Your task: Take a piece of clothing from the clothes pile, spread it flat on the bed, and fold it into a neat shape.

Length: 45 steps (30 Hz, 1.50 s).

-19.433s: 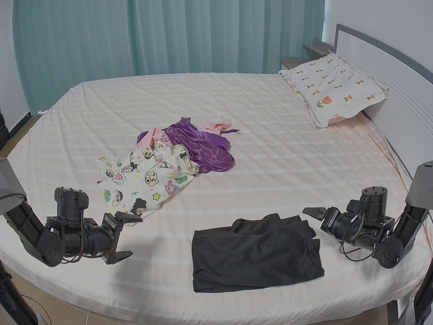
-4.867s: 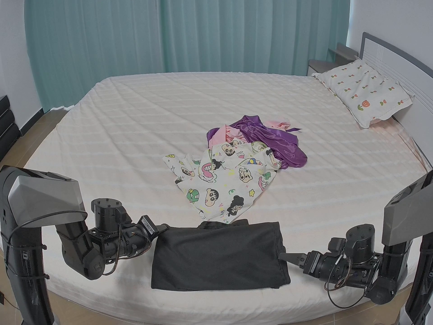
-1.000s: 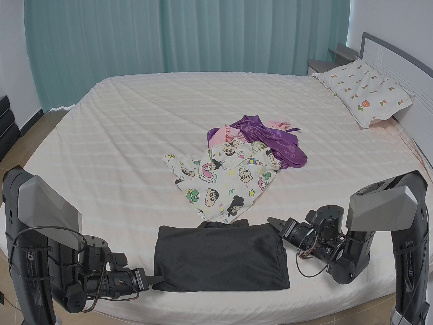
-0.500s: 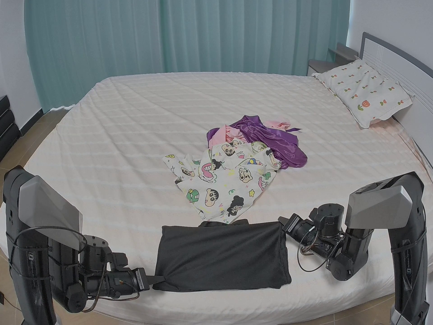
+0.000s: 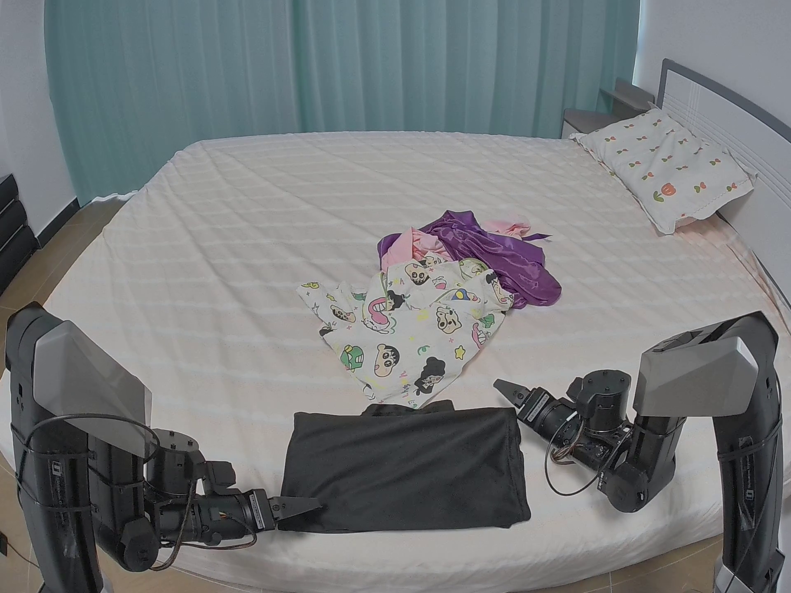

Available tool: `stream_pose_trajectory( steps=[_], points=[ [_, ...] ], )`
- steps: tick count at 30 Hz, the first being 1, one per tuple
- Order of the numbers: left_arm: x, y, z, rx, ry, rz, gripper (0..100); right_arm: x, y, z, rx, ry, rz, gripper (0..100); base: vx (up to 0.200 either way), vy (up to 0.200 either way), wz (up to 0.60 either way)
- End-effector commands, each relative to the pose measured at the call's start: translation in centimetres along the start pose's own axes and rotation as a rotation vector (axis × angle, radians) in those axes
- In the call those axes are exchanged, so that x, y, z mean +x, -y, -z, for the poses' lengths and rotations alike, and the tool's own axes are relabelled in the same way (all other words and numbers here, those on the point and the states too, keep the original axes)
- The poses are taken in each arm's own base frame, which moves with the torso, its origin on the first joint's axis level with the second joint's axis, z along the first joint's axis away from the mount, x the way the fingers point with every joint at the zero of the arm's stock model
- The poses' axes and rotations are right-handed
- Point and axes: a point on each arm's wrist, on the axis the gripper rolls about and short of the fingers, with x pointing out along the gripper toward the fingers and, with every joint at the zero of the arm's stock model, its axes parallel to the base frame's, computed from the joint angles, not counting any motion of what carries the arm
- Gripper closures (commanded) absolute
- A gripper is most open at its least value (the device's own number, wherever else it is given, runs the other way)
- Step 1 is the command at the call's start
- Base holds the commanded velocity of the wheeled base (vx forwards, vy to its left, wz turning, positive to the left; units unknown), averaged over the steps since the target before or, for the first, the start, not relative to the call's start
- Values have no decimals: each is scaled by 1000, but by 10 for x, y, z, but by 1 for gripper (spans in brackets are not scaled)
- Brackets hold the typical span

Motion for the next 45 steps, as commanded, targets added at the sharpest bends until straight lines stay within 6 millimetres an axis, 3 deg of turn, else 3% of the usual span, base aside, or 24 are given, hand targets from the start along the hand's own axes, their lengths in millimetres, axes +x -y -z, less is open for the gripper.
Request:
stream_pose_trajectory(
  steps=[1, 5, 6, 11, 15, 19, 23, 24, 30, 40, 45],
  points=[
    [-2, 2, -2, 4, 20, 9, 0, -12, -7, -16, 6, 42, -8, 0, 0, 0, 0],
    [-10, 8, -12, 19, 78, 35, 0, -26, -14, -34, 13, 88, -19, 0, 0, 0, 0],
    [-22, 12, -20, 27, 138, 47, 0, -34, -16, -46, 19, 119, -21, 0, 0, 0, 0],
    [-57, 29, -38, 82, 309, 100, 0, -45, -19, -64, 23, 177, -27, 0, 0, 0, 0],
    [-70, 32, -49, 101, 392, 111, 0, -62, -29, -76, 5, 212, -48, 0, 0, 0, 0],
    [-98, 33, -55, 110, 522, 97, 0, -111, -55, -94, -81, 282, -105, 0, 0, 0, 0],
    [-126, 45, -54, 150, 621, 112, 0, -154, -63, -92, -153, 287, -109, 0, 0, 0, 0],
    [-136, 52, -50, 165, 643, 122, 0, -170, -65, -90, -190, 297, -105, 0, 0, 0, 0],
    [-165, 75, -24, 219, 639, 148, 0, -222, -64, -85, -346, 376, -58, 0, 0, 0, 0],
    [-189, 82, 26, 245, 551, 154, 0, -273, -58, -73, -390, 347, 17, 0, 0, 0, 0],
    [-206, 80, 59, 305, 554, 150, 0, -319, -40, -50, -476, 258, 63, 0, 0, 0, 0]
  ],
)
